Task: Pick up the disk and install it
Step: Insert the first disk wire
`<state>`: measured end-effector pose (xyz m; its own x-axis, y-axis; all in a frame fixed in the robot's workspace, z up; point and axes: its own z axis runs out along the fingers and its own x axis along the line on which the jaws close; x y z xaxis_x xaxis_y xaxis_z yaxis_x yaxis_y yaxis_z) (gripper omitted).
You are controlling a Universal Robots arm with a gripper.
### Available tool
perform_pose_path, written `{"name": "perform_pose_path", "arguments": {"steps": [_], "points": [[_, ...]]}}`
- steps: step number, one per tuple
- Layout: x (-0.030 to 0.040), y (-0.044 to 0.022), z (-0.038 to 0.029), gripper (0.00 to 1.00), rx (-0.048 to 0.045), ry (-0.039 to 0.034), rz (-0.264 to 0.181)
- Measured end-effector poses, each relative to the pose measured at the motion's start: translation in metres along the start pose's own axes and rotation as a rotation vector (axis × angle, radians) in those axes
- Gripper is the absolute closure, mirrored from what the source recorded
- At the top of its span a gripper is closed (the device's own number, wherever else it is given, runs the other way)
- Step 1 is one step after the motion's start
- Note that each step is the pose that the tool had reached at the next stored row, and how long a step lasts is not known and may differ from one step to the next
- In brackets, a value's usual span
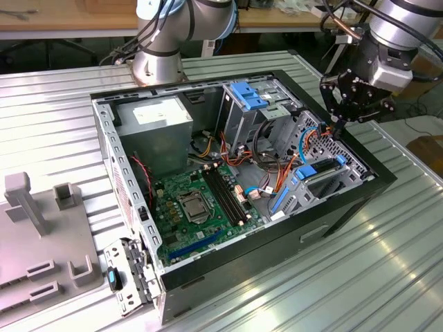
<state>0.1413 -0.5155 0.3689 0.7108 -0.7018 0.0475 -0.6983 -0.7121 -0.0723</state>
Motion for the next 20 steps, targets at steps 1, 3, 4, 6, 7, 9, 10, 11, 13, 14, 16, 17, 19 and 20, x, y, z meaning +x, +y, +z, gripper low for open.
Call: {"name": "perform_pose_path", "arguments": {"steps": [1,3,4,6,7,9,10,11,13,14,16,17,19,20], "points": [[-0.0001,-0.0002,0.0001,0.89,0.0029,-0.0016,-0.037],[-0.0005,-0.0069,0.0005,0.89,0.0066,-0.0011,-0.084],[-0.0007,-0.0074,0.0005,0.89,0.007,-0.0011,-0.09],[-0.0011,-0.0084,0.0005,0.89,0.0083,-0.0006,-0.099],[-0.0014,-0.0088,0.0005,0.89,0.0093,0.0002,-0.103],[-0.0014,-0.0099,0.0001,0.89,0.0104,0.0008,-0.11],[-0.0017,-0.0108,-0.0007,0.89,0.01,0.0016,-0.111],[-0.0019,-0.0117,-0.0017,0.89,0.0089,0.0028,-0.112],[-0.003,-0.0136,-0.0052,0.89,0.004,0.008,-0.112],[-0.0034,-0.0144,-0.0065,0.89,0.0015,0.0107,-0.113],[-0.004,-0.0151,-0.0066,0.89,-0.0005,0.0128,-0.122],[-0.0041,-0.0151,-0.0066,0.89,0.0001,0.0122,-0.134],[-0.0042,-0.0155,-0.0066,0.89,0.0012,0.0107,-0.159],[-0.0043,-0.0156,-0.0065,0.89,0.0019,0.0099,-0.17]]}}
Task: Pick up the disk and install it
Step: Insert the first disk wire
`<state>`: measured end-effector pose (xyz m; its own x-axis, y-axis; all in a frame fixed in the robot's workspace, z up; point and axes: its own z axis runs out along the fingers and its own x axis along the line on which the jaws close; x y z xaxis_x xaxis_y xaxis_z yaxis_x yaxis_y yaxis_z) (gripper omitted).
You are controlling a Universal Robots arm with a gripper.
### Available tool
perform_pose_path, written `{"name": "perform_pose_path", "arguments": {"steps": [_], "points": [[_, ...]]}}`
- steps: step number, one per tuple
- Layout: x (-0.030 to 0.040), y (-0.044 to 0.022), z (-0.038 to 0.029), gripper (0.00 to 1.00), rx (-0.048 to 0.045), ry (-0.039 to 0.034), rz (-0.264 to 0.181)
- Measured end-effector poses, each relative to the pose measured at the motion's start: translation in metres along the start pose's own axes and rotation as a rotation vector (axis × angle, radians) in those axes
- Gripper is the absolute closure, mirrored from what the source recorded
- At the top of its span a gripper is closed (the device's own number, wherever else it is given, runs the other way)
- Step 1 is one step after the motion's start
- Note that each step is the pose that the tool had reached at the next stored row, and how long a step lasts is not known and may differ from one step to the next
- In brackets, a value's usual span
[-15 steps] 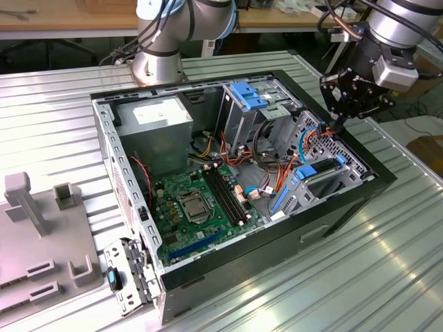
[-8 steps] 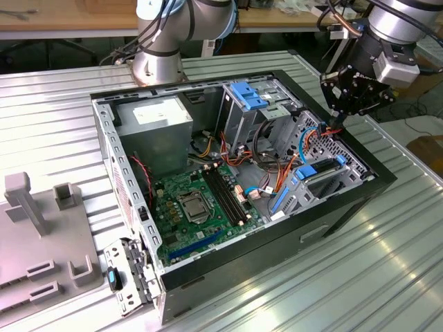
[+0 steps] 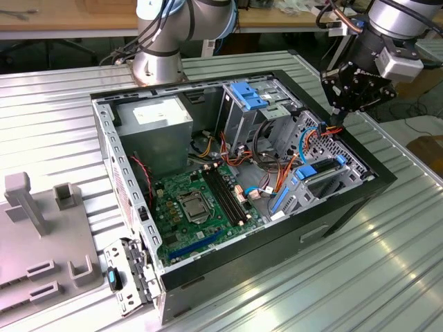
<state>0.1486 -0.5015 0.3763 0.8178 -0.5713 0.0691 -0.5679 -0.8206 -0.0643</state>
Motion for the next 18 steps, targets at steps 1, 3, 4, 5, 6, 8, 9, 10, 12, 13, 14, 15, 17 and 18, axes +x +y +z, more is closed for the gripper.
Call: {"name": "perform_pose_path", "arguments": {"steps": [1,3,4,5,6,8,9,10,12,13,14,15,17,18], "points": [[0.0,-0.0001,0.0,0.89,0.0006,-0.0004,-0.009],[0.0,-0.0003,-0.0001,0.89,0.0028,-0.0008,-0.032],[0.0001,-0.0003,-0.0001,0.89,0.004,-0.0006,-0.043],[0.0,-0.0002,0.0,0.89,0.0088,0.002,-0.068],[0.0,-0.0002,0.0,0.89,0.0139,0.0079,-0.078],[0.0,-0.0002,0.0,0.89,0.0364,0.0433,-0.091],[0.0,-0.0002,0.0,0.89,0.0473,0.061,-0.096],[0.0,-0.0002,0.0001,0.89,0.0547,0.0727,-0.1],[0.0,-0.0002,0.0006,0.89,0.0632,0.0802,-0.126],[0.0,-0.0002,0.0011,0.89,0.0667,0.0799,-0.148],[0.0,-0.0002,0.0012,0.89,0.0689,0.0793,-0.164],[-0.0001,-0.0002,0.0012,0.89,0.0642,0.0818,-0.18],[-0.0001,-0.0001,0.0011,0.89,0.0489,0.09,-0.205],[-0.0001,-0.0001,0.0012,0.89,0.0391,0.0953,-0.213]]}}
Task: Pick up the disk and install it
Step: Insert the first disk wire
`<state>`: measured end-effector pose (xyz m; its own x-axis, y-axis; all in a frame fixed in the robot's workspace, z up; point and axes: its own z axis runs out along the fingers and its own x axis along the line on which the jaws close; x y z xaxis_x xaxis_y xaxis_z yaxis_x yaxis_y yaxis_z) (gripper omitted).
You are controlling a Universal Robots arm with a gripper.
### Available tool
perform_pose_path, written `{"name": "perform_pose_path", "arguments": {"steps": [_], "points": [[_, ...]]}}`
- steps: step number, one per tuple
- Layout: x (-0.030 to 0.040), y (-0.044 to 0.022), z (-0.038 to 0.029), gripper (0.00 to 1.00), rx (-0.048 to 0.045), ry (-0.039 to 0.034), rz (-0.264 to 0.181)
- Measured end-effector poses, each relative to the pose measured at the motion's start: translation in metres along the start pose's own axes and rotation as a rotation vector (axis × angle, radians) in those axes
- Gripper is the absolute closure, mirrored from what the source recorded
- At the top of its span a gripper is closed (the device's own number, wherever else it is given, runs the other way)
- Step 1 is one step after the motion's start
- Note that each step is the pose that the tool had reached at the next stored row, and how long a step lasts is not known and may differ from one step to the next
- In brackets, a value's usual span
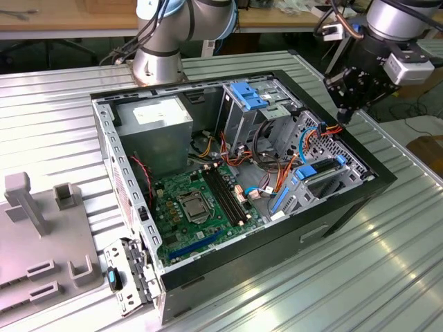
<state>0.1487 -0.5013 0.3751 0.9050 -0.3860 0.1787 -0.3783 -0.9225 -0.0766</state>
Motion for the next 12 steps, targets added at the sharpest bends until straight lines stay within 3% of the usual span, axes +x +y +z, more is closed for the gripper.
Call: {"name": "perform_pose_path", "arguments": {"steps": [1,2,10,11,12], "points": [[-0.0001,-0.0002,0.0001,0.89,-0.021,0.0088,-0.012],[-0.0002,-0.0006,0.0002,0.89,-0.0328,0.0138,-0.021],[-0.0004,-0.001,0.0002,0.89,-0.0325,0.0138,-0.029],[-0.0004,-0.001,0.0003,0.83,-0.0325,0.0138,-0.03],[-0.0004,-0.001,0.0003,0.7,-0.0328,0.0139,-0.03]]}}
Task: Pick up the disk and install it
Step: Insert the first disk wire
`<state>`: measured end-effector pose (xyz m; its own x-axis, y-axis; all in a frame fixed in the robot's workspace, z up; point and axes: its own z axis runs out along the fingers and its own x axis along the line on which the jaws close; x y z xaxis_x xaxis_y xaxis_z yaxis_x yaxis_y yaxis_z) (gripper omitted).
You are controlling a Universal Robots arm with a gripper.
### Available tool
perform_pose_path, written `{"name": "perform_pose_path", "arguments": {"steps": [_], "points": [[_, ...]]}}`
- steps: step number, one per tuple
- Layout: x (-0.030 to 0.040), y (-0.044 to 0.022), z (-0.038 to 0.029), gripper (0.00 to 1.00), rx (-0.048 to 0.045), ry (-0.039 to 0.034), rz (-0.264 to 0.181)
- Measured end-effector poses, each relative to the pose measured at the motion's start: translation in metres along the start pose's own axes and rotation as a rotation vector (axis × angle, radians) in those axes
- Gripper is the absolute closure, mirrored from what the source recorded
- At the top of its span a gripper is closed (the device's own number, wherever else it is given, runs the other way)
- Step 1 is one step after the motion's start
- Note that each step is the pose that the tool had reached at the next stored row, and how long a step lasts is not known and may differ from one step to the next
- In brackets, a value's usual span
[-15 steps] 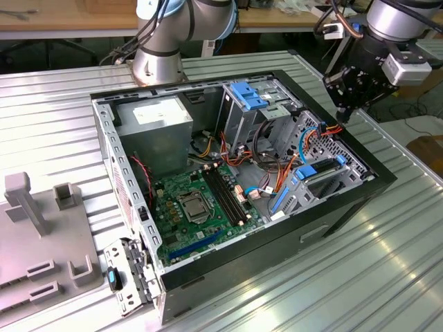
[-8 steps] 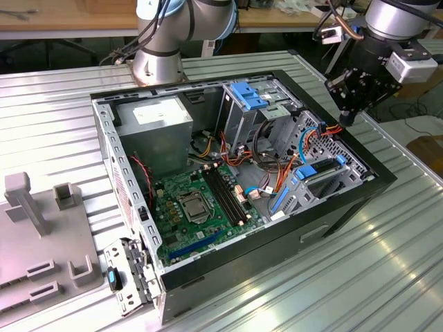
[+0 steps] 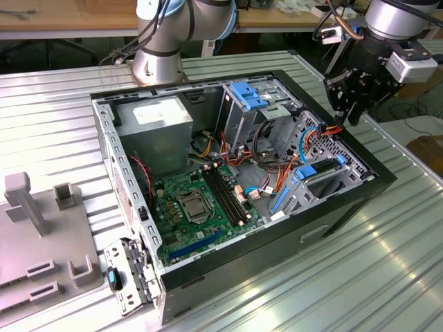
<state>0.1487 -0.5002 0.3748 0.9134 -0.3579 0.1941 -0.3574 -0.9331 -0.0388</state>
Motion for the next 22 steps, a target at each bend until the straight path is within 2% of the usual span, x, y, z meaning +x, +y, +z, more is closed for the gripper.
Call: {"name": "perform_pose_path", "arguments": {"steps": [1,3,4,5,16,20,22], "points": [[-0.0004,-0.0011,0.0,0.64,-0.0102,0.004,-0.002],[-0.0024,-0.0067,0.0001,0.64,-0.0357,0.014,-0.008],[-0.0032,-0.0092,0.0001,0.64,-0.0448,0.0175,-0.01],[-0.004,-0.0121,0.0005,0.64,-0.0489,0.0191,-0.011],[-0.0047,-0.0128,0.0076,0.64,-0.0457,0.0181,-0.014],[-0.0049,-0.0123,0.0095,0.64,-0.0369,0.018,-0.055],[-0.005,-0.0121,0.0105,0.64,-0.0361,0.0181,-0.058]]}}
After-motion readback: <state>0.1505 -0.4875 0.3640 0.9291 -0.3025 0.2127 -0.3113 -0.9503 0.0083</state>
